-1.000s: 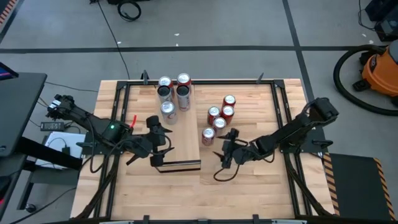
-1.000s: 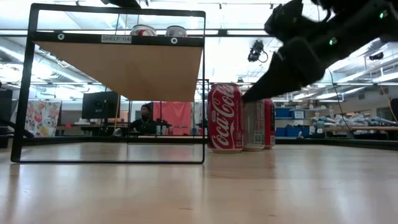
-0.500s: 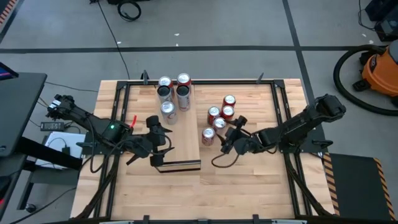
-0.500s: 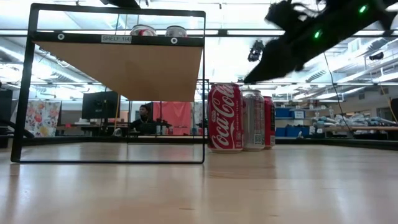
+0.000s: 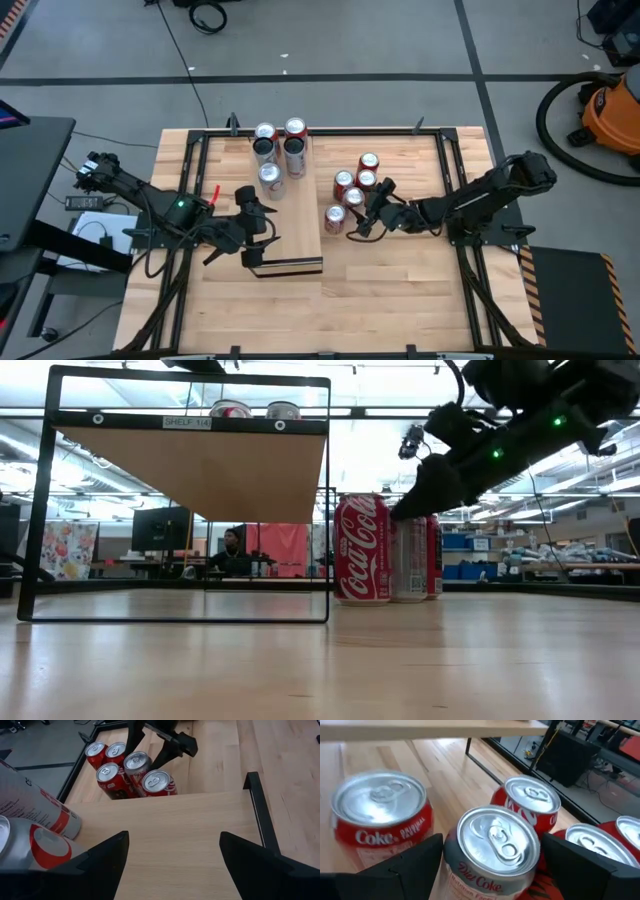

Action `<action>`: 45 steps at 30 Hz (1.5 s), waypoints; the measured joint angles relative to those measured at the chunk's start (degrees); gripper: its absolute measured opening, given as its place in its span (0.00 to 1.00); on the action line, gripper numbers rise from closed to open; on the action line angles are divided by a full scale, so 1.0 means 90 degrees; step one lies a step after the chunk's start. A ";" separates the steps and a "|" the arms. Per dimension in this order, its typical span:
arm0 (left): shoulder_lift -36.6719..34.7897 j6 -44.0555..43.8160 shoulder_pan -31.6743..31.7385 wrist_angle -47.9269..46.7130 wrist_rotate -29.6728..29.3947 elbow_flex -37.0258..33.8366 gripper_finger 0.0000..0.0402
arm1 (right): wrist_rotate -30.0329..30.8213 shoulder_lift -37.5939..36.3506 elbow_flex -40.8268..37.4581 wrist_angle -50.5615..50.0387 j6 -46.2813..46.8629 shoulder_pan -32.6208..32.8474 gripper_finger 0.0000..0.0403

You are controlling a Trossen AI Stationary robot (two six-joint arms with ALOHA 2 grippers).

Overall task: Place canned beverage on shelf
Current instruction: Put the red-silver soda can on the shelf and align it with the other red-silver soda can

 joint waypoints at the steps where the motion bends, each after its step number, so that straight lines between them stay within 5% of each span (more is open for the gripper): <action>1: 0.0000 0.0002 0.0000 0.0002 0.0000 0.0000 0.80 | -0.0037 0.0002 -0.0015 0.0003 -0.0001 -0.0025 0.86; 22: 0.0000 -0.0024 0.0000 0.0002 0.0057 0.0000 0.80 | -0.1001 -0.0274 0.0000 -0.0526 0.0080 -0.0211 0.75; 32: 0.0000 -0.0048 0.0000 0.0002 0.0281 -0.0002 0.80 | -0.4076 -0.1744 -0.0020 -0.1530 -0.0876 -0.0091 0.77; 45: 0.0002 -0.0034 0.0000 0.0003 0.0274 -0.0005 0.80 | -0.4003 -0.1266 -0.0016 -0.1496 -0.0760 0.0242 0.77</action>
